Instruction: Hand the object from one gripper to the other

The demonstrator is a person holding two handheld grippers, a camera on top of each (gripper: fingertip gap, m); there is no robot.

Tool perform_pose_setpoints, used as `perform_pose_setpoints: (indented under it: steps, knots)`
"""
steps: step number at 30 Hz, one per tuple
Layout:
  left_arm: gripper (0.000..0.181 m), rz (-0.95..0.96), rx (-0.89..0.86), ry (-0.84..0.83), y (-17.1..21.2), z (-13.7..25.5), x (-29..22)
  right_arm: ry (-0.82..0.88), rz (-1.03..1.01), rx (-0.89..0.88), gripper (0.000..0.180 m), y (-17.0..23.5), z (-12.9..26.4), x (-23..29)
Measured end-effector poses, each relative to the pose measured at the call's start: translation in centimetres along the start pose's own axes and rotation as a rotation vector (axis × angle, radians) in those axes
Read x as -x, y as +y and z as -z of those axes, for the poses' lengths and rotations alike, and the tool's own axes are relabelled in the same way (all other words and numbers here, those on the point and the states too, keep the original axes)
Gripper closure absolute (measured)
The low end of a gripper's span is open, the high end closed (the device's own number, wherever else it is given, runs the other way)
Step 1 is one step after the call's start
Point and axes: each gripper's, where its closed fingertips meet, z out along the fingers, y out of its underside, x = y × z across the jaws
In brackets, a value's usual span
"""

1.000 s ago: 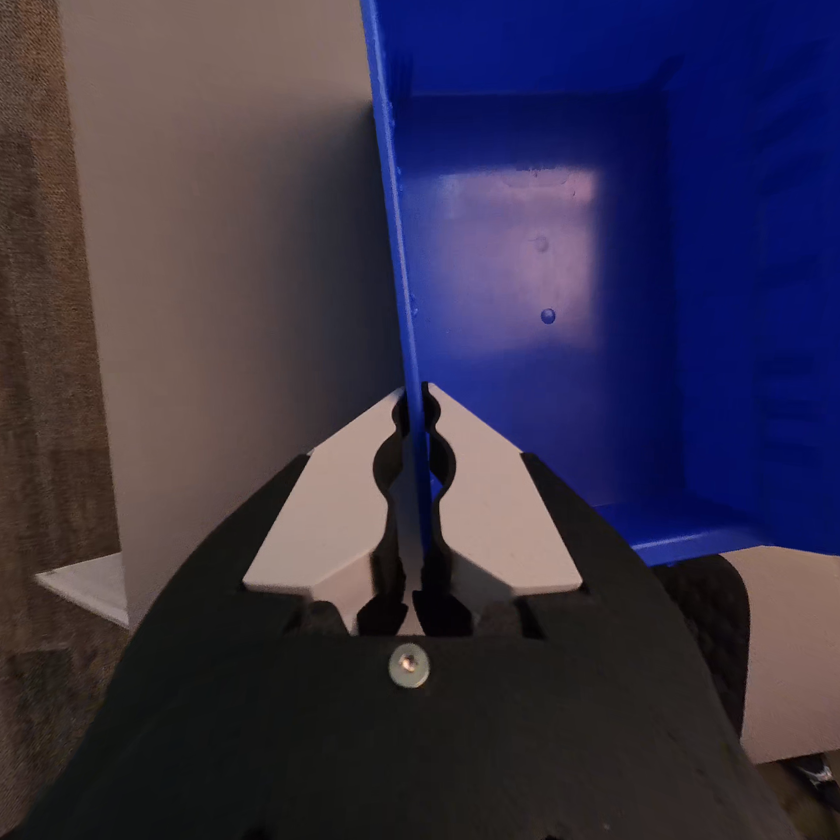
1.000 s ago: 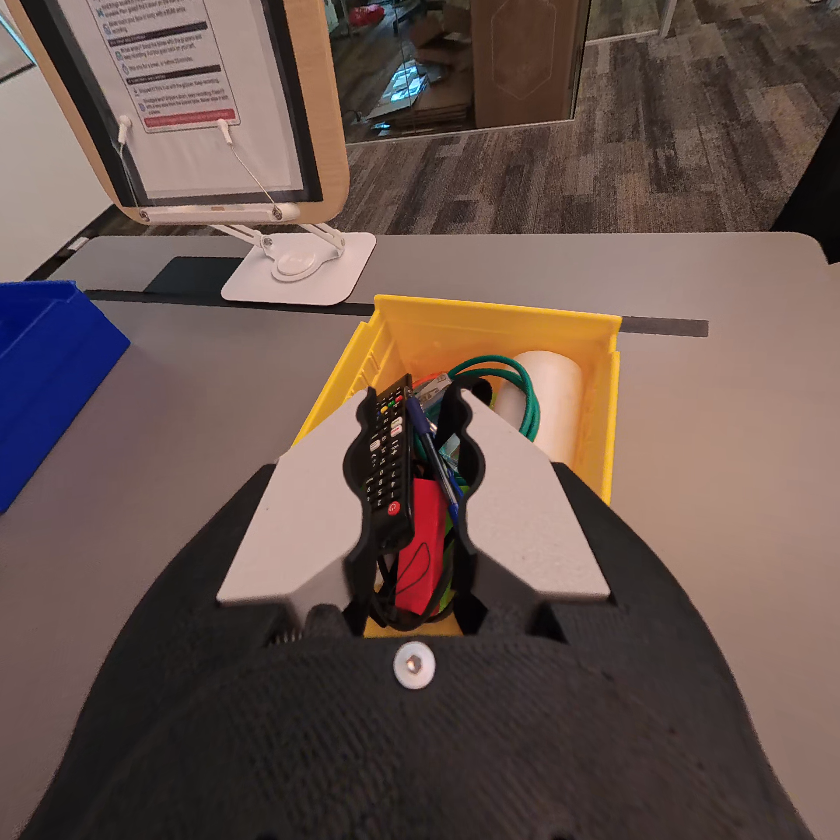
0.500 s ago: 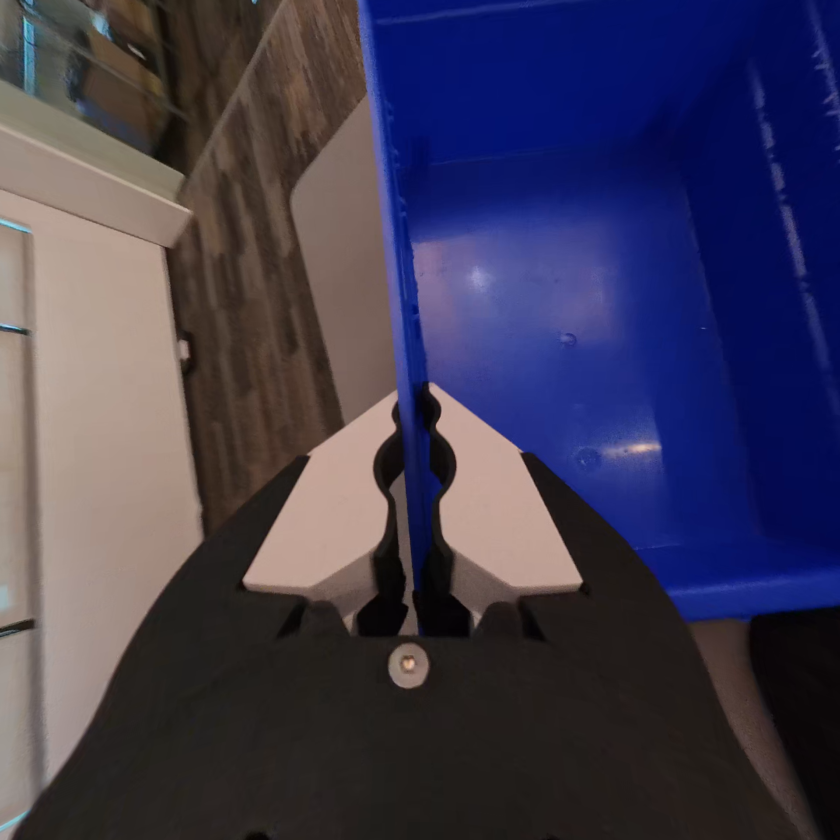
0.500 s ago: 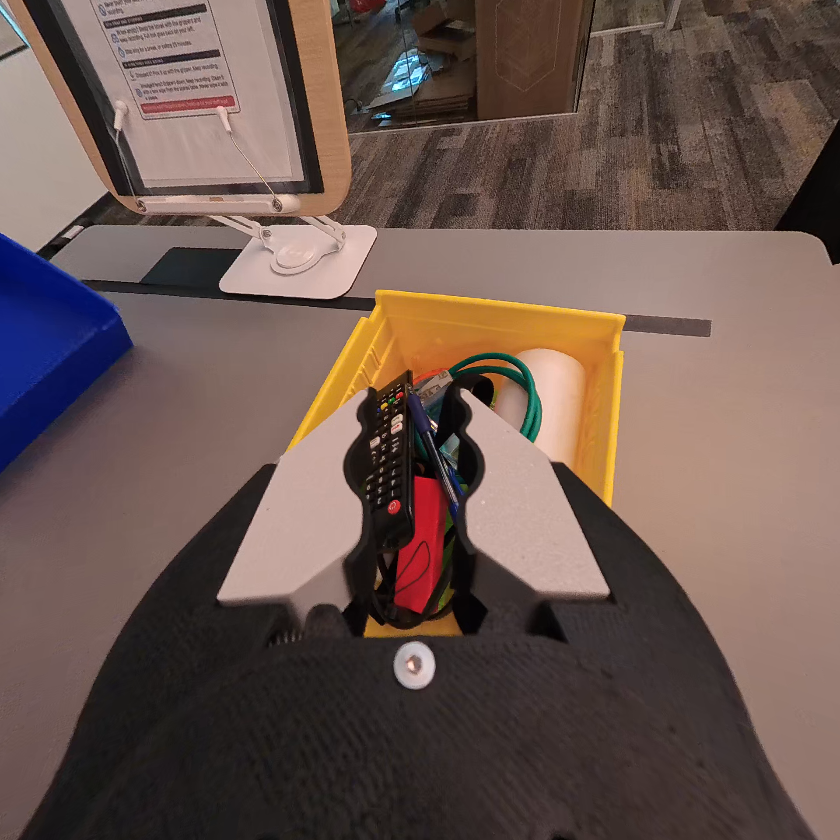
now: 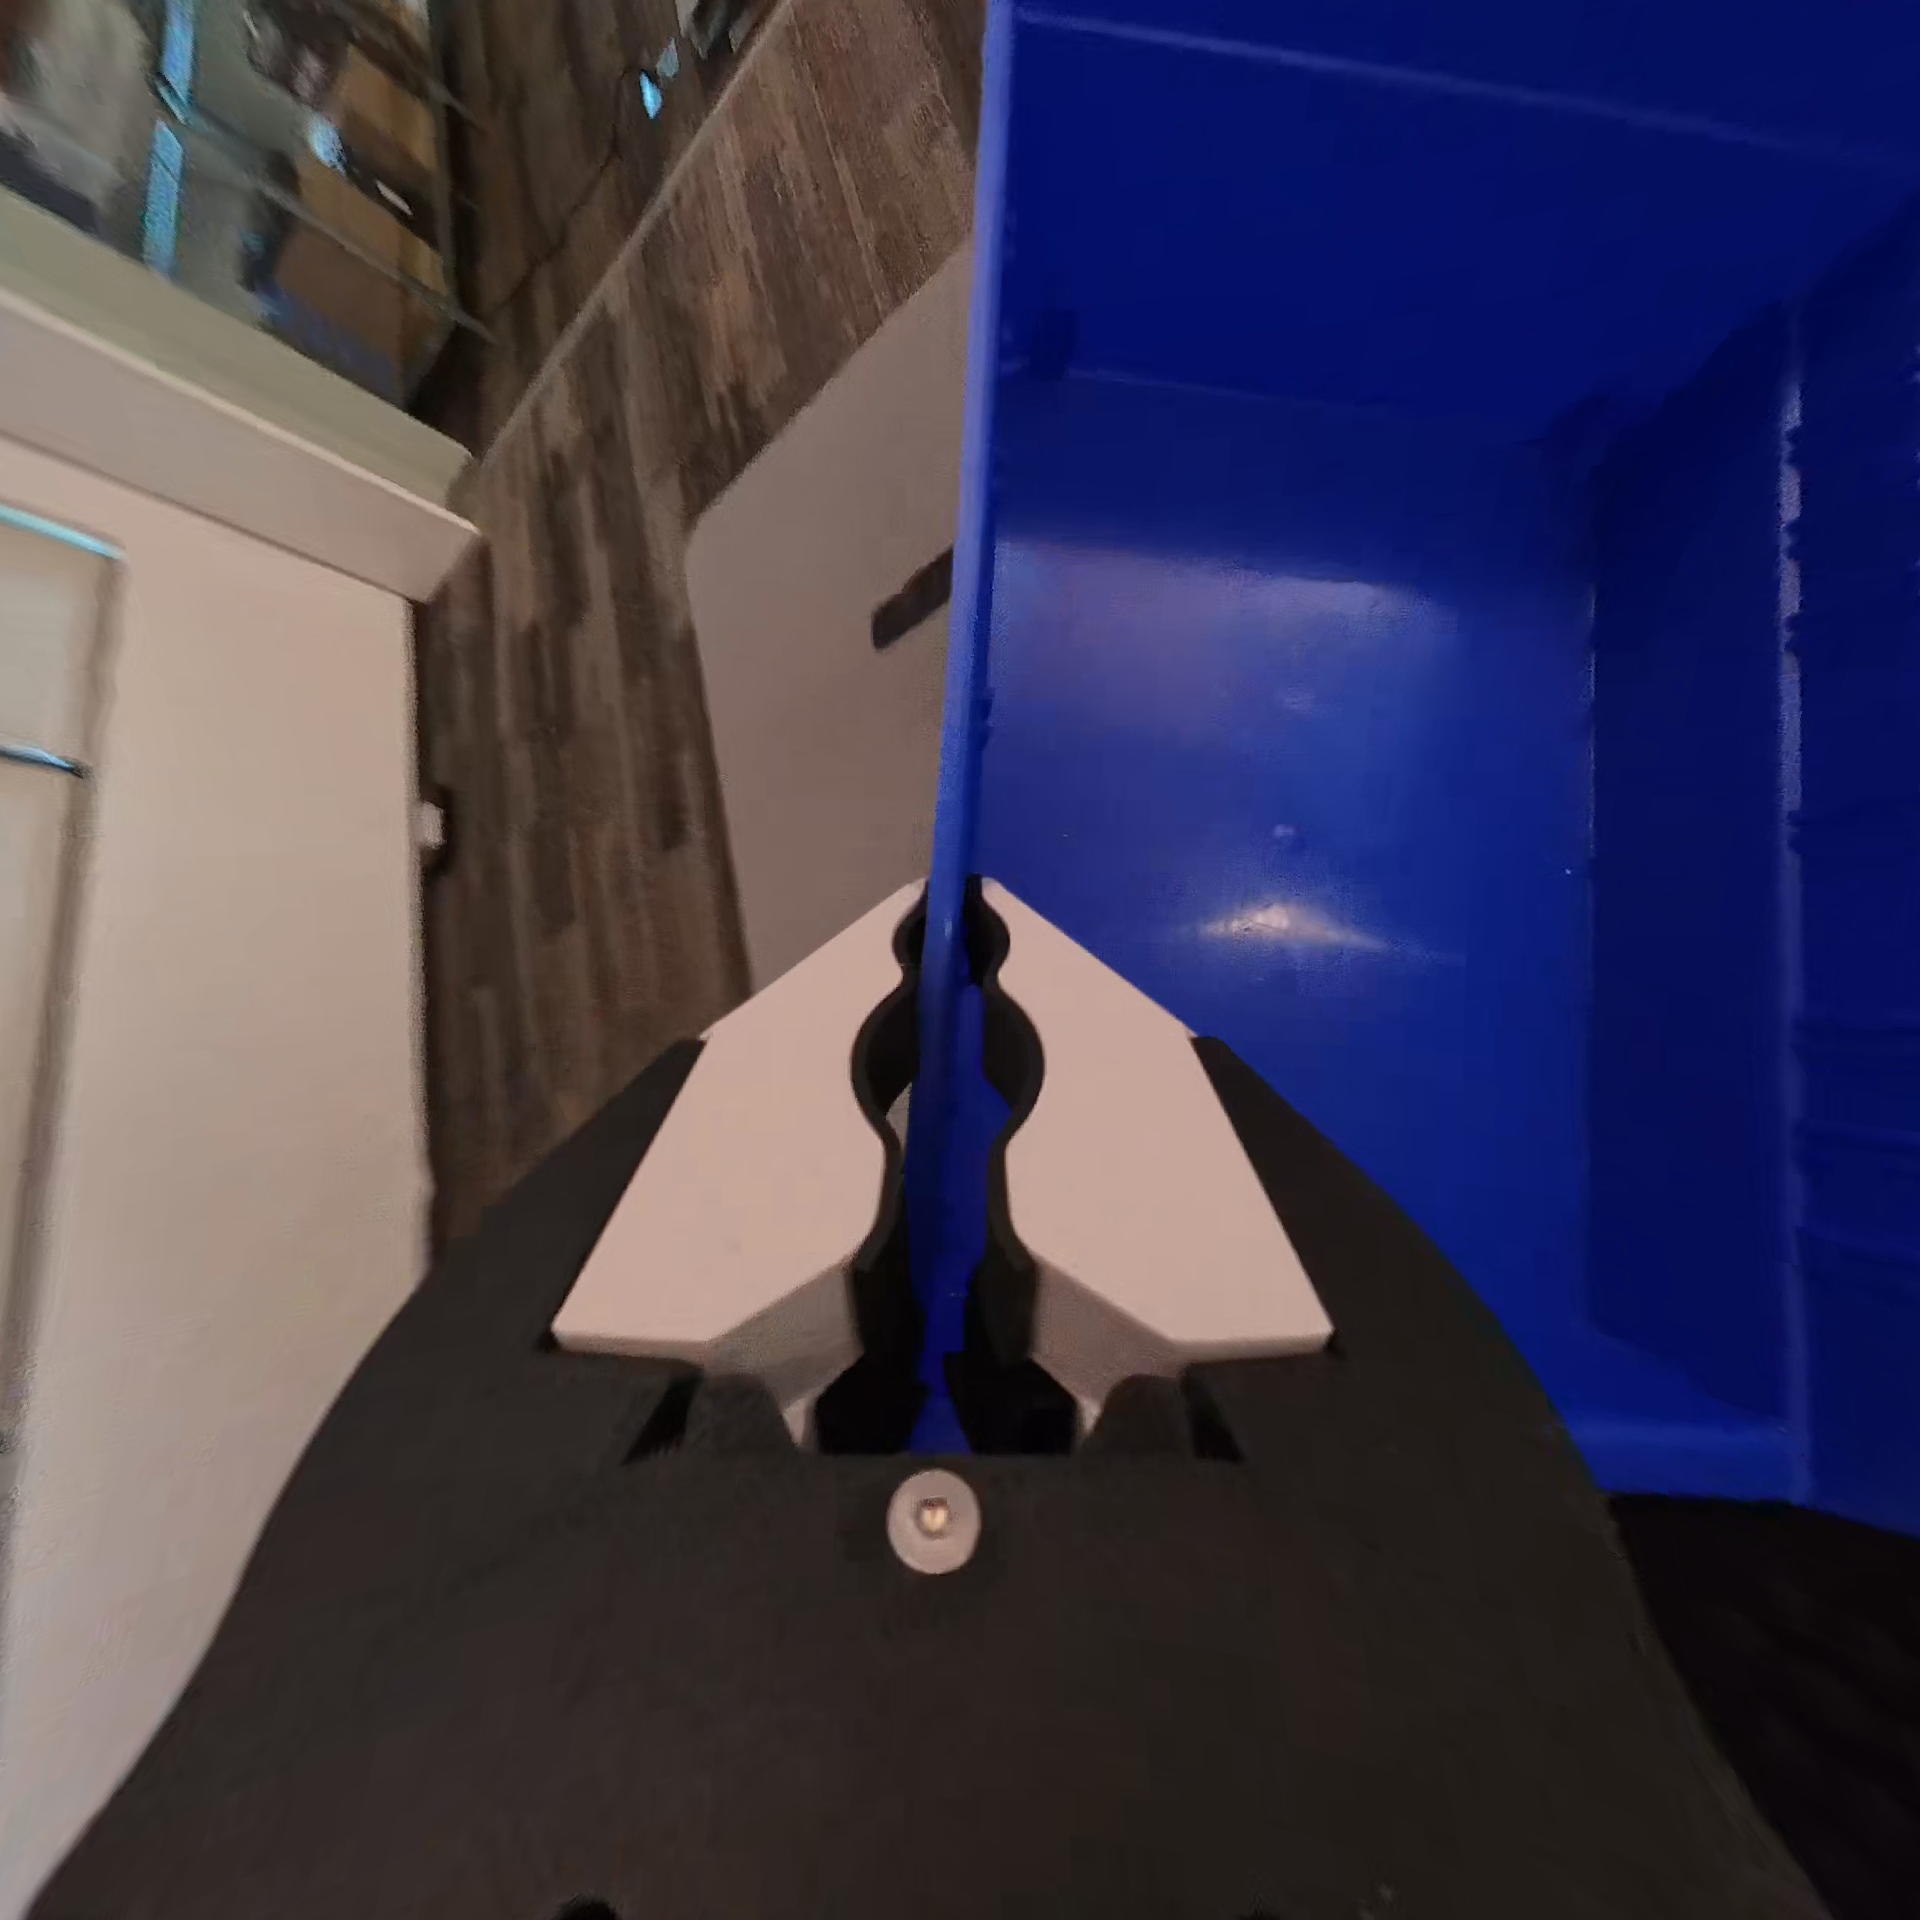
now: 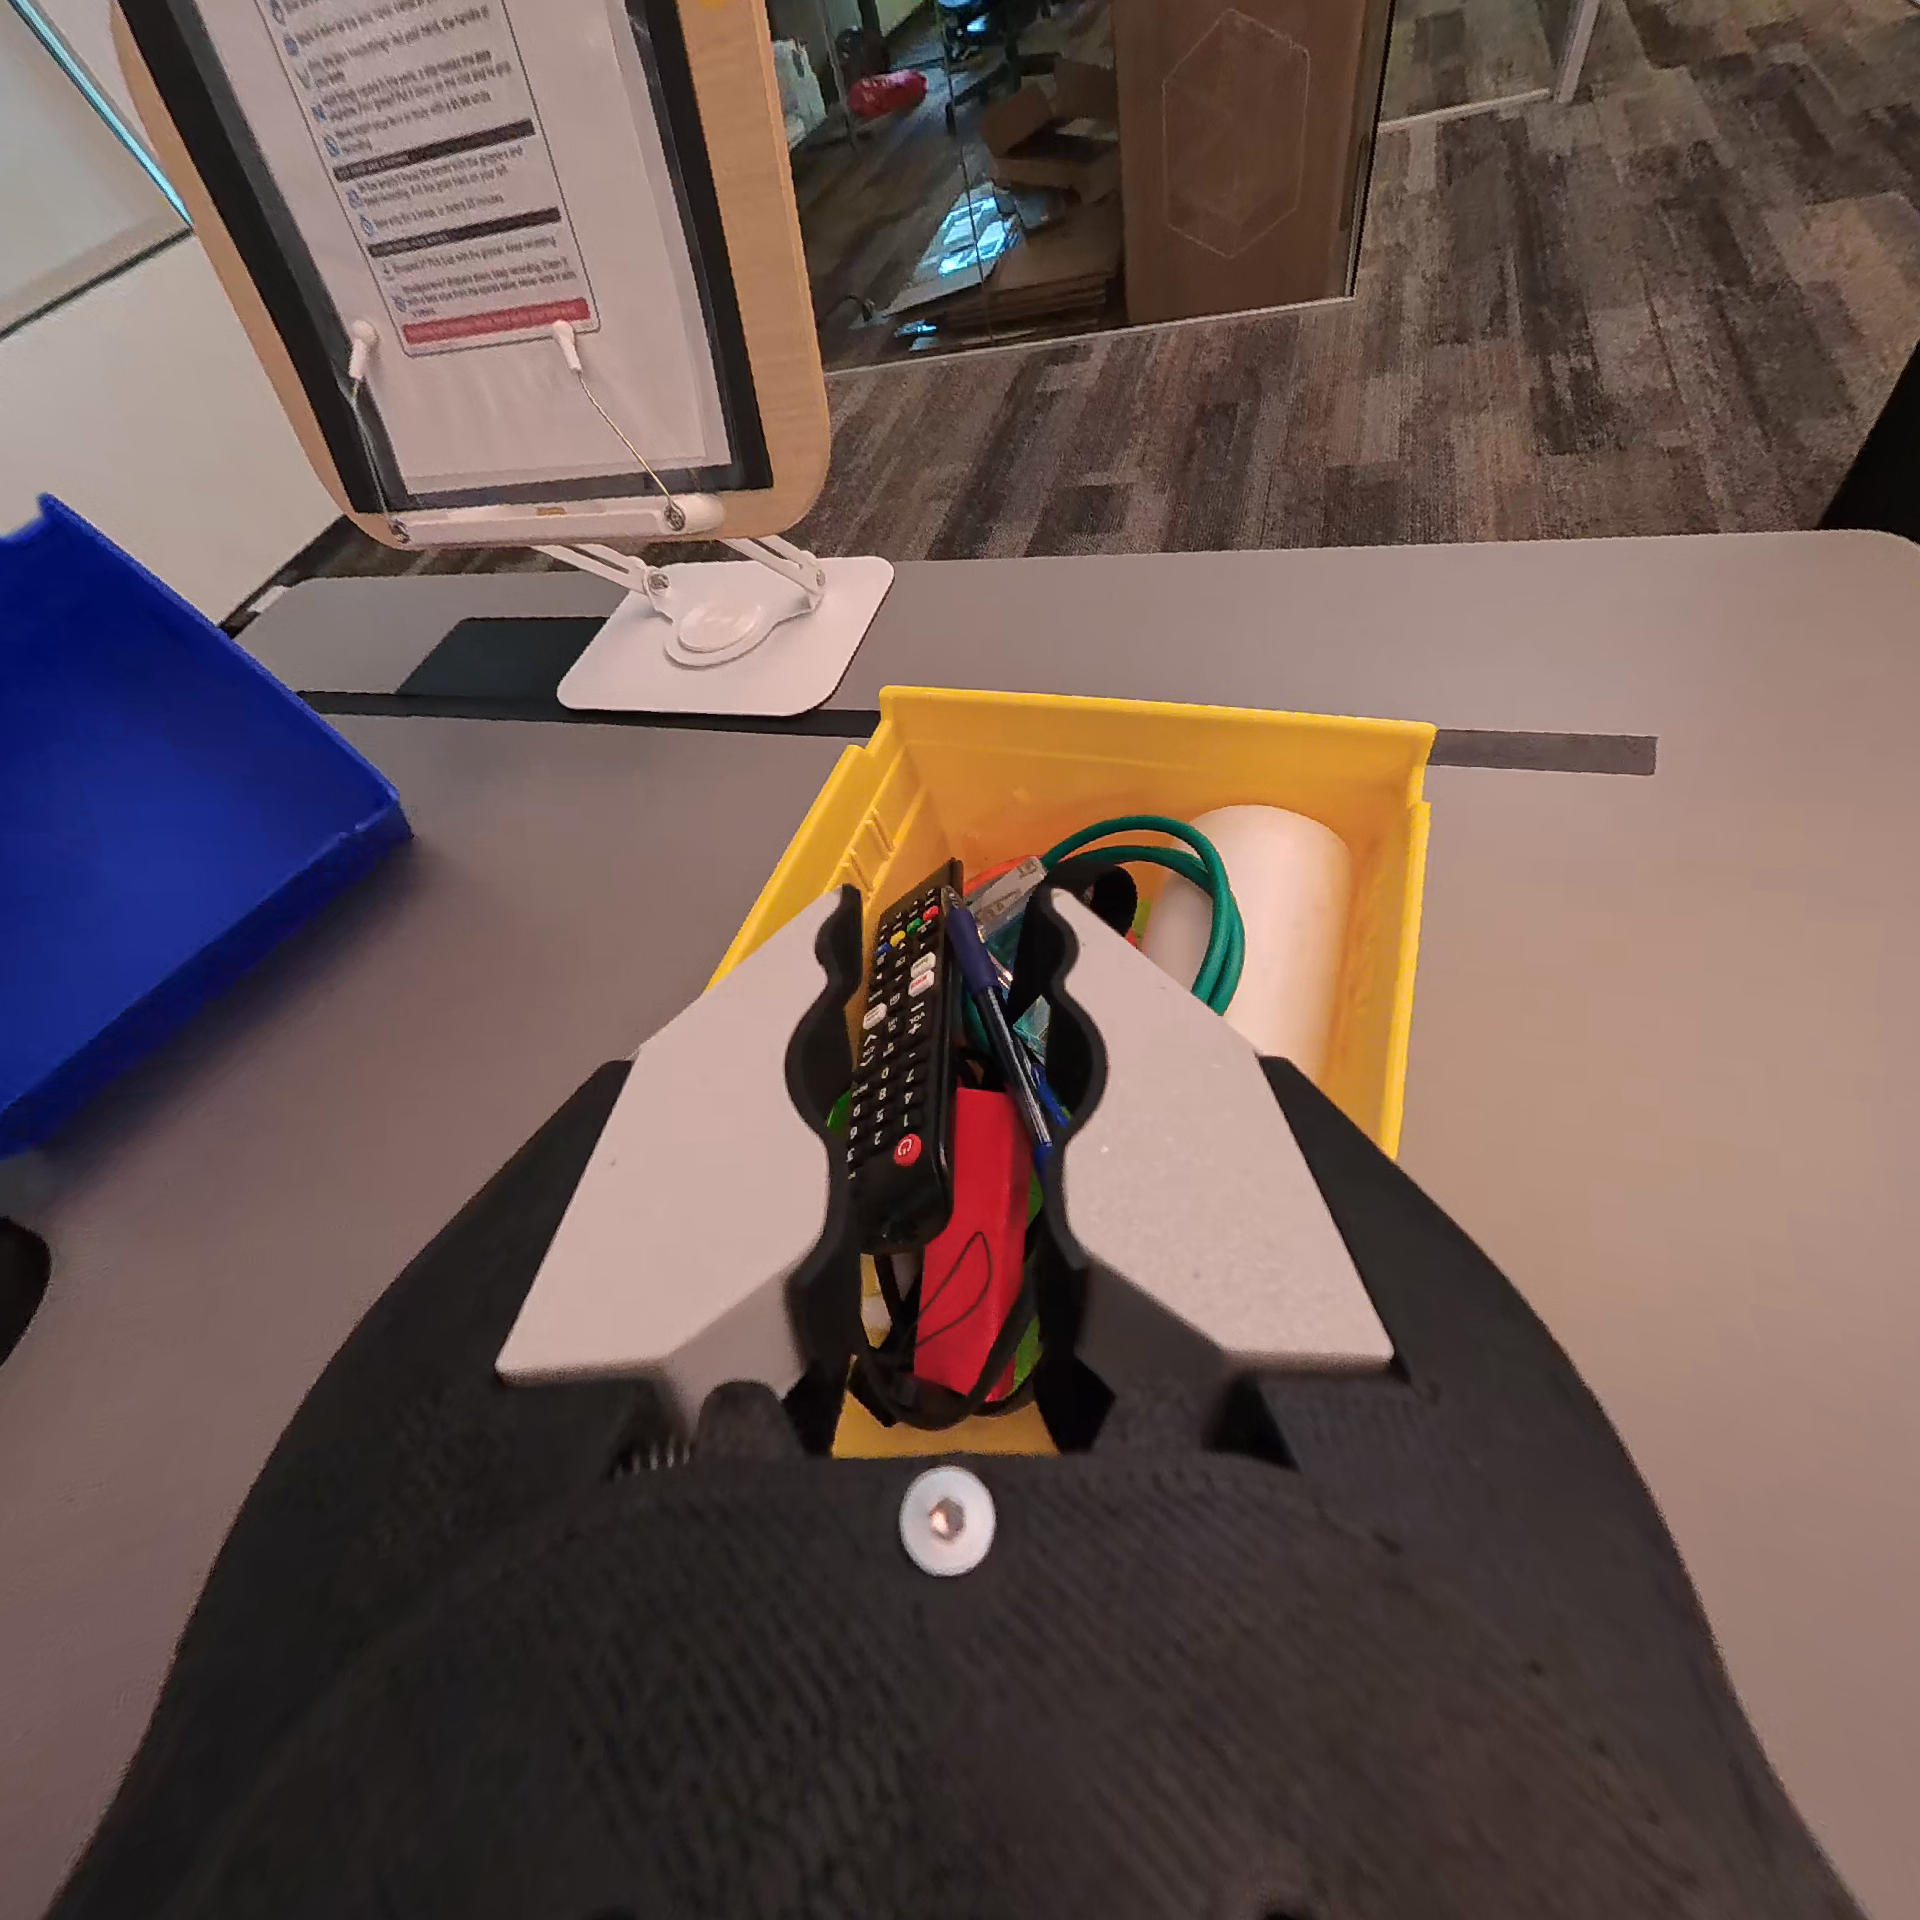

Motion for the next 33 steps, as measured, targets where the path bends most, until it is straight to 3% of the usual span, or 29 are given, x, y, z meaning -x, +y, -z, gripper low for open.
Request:
perform_pose_setpoints:
  steps: [1,4,6,12,17,21,27,33]
  knots:
    - [0.178,0.069,0.015,0.039,0.9,-0.8,0.3,0.003,0.001,0.0,0.147,0.0,0.1,-0.1]
    - [0.18,0.248,0.098,0.206,4.4,-2.8,0.0,0.019,-0.004,-0.005,0.147,0.0,0.3,-0.4]
    - [0.18,0.329,0.14,0.295,6.6,-3.9,-0.4,0.093,-0.036,-0.027,0.136,-0.3,0.7,-1.8]
    - [0.179,0.516,0.189,0.377,10.5,-5.6,0.3,0.338,-0.191,-0.114,0.134,0.2,5.2,-7.8]
    - [0.179,0.59,0.134,0.38,10.9,-6.0,1.3,0.28,-0.332,0.179,0.132,7.1,4.0,-8.6]
    - [0.179,0.669,0.15,0.405,11.6,-6.6,1.2,0.236,-0.366,0.361,0.144,10.5,2.1,-8.0]
    - [0.178,0.733,0.21,0.438,12.7,-7.0,0.6,0.227,-0.394,0.45,0.152,12.6,1.4,-8.4]
    - [0.178,0.632,0.291,0.534,12.4,-5.2,-1.9,0.248,-0.371,0.476,0.164,13.1,1.4,-8.9]
